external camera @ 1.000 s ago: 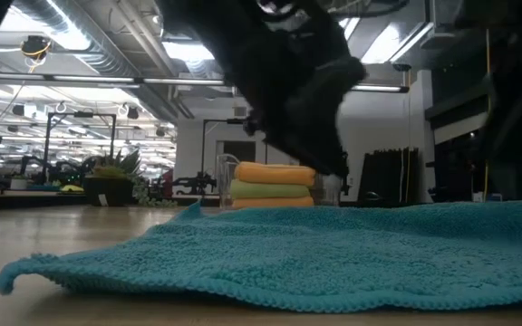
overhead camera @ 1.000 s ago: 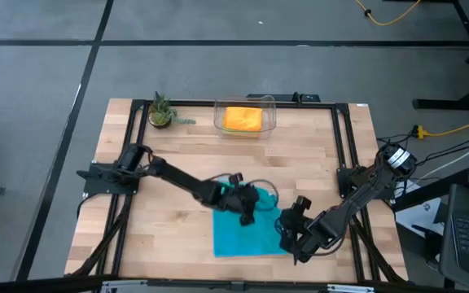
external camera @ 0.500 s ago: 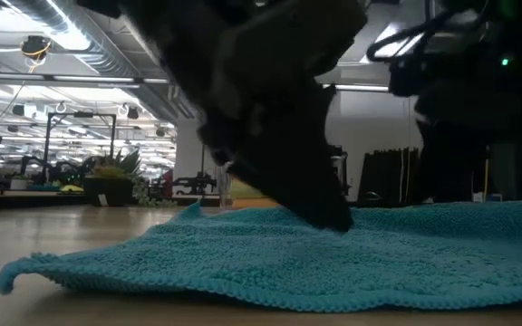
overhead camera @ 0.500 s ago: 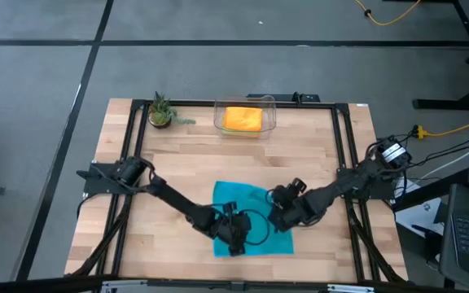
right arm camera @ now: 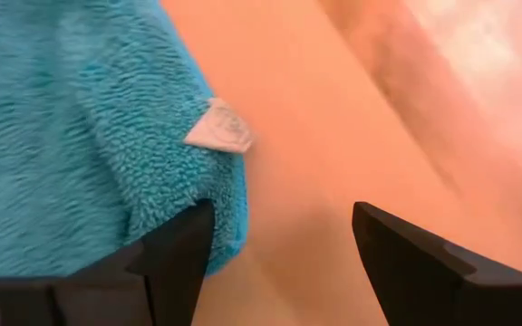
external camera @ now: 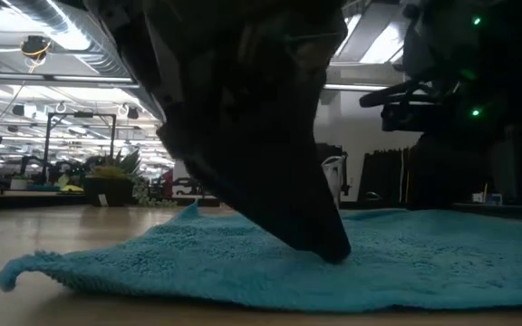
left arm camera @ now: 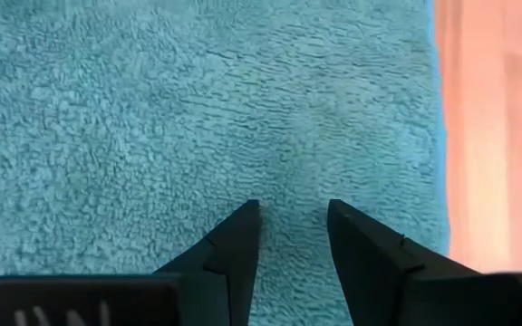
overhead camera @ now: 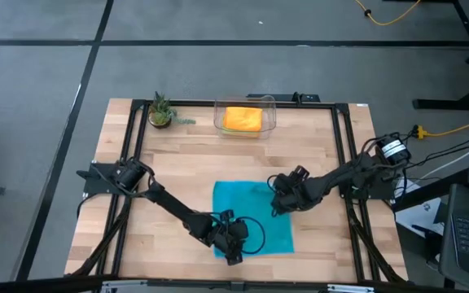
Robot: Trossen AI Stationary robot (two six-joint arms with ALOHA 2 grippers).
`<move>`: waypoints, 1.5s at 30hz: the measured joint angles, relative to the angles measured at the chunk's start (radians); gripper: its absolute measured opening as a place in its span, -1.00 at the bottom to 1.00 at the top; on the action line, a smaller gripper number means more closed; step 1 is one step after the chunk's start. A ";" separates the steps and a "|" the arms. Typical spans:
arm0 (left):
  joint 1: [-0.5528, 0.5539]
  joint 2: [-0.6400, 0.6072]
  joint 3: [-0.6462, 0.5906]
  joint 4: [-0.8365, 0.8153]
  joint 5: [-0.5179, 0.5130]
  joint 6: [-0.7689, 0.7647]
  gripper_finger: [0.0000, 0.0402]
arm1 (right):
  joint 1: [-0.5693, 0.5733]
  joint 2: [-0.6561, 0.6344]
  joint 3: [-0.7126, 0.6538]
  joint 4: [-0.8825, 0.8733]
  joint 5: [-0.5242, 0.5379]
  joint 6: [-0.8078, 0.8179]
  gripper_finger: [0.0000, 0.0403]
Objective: Fold microfiber towels
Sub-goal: Fold the blue microfiber cloth
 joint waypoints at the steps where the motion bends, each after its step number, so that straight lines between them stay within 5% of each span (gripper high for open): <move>1: -0.001 0.000 0.001 -0.007 0.011 -0.010 -0.35 | -0.011 0.000 0.000 -0.010 0.004 -0.013 0.34; 11: -0.029 0.030 0.005 -0.029 0.047 -0.082 -0.35 | -0.170 0.003 -0.002 -0.130 0.066 -0.113 0.34; 17: -0.040 0.011 0.000 -0.034 -0.051 -0.039 -0.35 | -0.191 -0.017 0.046 -0.203 0.017 -0.158 0.34; 25: -0.012 -0.051 -0.005 -0.062 -0.141 0.067 -0.35 | -0.124 -0.129 0.136 -0.208 -0.004 -0.225 0.34; 33: 0.046 -0.114 -0.003 -0.175 -0.166 0.146 -0.35 | 0.001 -0.202 0.136 -0.179 -0.184 -0.181 0.34; 45: 0.198 -0.080 -0.001 -0.375 -0.170 0.180 -0.35 | 0.185 -0.148 -0.014 0.258 -0.214 -0.079 0.34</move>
